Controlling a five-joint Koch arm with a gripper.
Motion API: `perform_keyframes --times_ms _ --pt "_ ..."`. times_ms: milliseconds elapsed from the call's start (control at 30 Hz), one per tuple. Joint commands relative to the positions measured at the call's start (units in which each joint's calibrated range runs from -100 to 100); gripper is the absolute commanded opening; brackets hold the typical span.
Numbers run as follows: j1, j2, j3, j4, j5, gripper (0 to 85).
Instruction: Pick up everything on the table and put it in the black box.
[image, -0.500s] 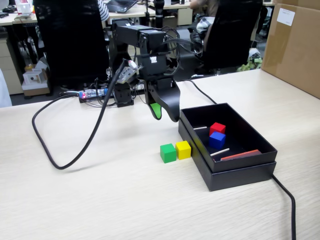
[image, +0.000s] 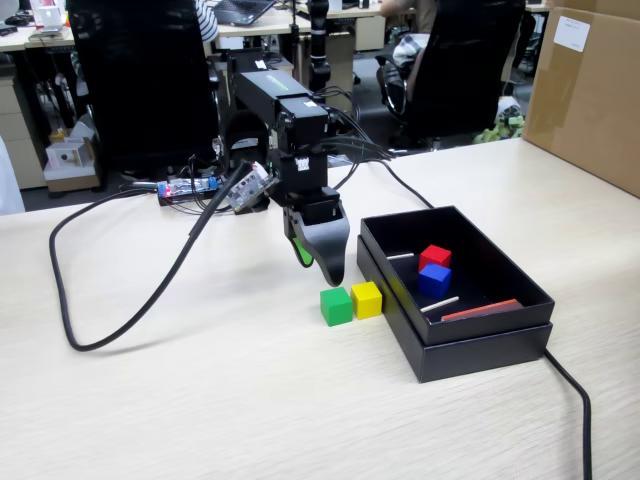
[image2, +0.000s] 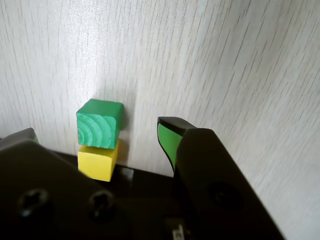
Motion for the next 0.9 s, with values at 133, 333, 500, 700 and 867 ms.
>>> perform_keyframes --times_ms 133,333,500,700,867 --pt "-0.1 7.1 10.2 0.2 1.5 47.7" --pt "0.6 14.3 14.1 0.2 2.6 47.7" --pt "1.0 17.6 16.0 0.2 3.1 47.7" --pt "1.4 19.4 16.8 0.0 3.8 47.3" --pt "1.5 20.2 17.2 -0.1 4.0 38.4"
